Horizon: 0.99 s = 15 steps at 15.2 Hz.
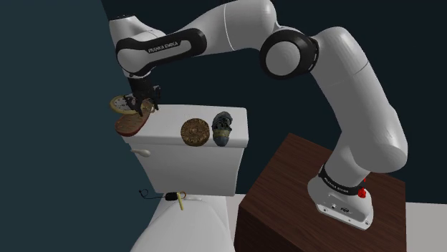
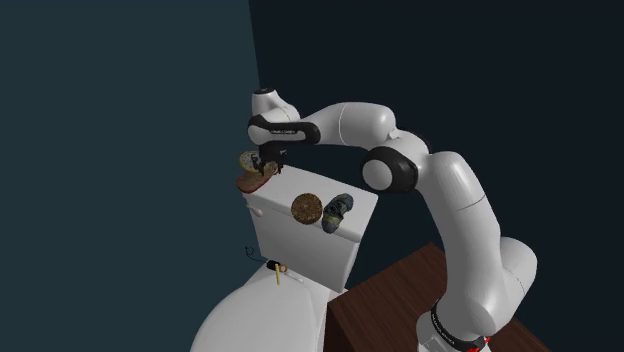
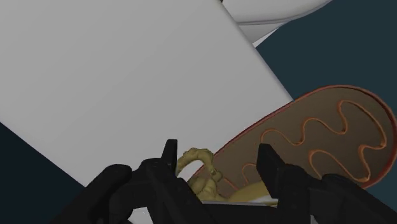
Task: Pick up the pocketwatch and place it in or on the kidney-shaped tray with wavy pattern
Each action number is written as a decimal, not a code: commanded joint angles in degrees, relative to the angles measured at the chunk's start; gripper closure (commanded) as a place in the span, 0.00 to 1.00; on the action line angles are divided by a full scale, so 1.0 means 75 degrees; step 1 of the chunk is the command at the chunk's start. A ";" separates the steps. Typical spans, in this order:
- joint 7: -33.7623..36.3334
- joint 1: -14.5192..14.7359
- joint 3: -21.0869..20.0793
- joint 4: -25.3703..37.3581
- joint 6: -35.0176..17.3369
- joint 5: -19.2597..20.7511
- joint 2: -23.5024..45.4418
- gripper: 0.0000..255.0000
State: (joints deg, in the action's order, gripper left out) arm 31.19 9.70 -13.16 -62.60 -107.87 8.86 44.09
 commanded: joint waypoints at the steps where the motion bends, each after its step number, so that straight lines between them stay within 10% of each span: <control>1: -0.0003 0.0000 -0.0004 -0.0020 -0.0007 -0.0004 0.0005 0.00; 15: -0.0042 0.0064 -0.0032 0.0787 0.0878 -0.0032 -0.0081 0.00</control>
State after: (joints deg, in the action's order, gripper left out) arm 30.82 10.15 -13.40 -56.99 -100.73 8.61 43.46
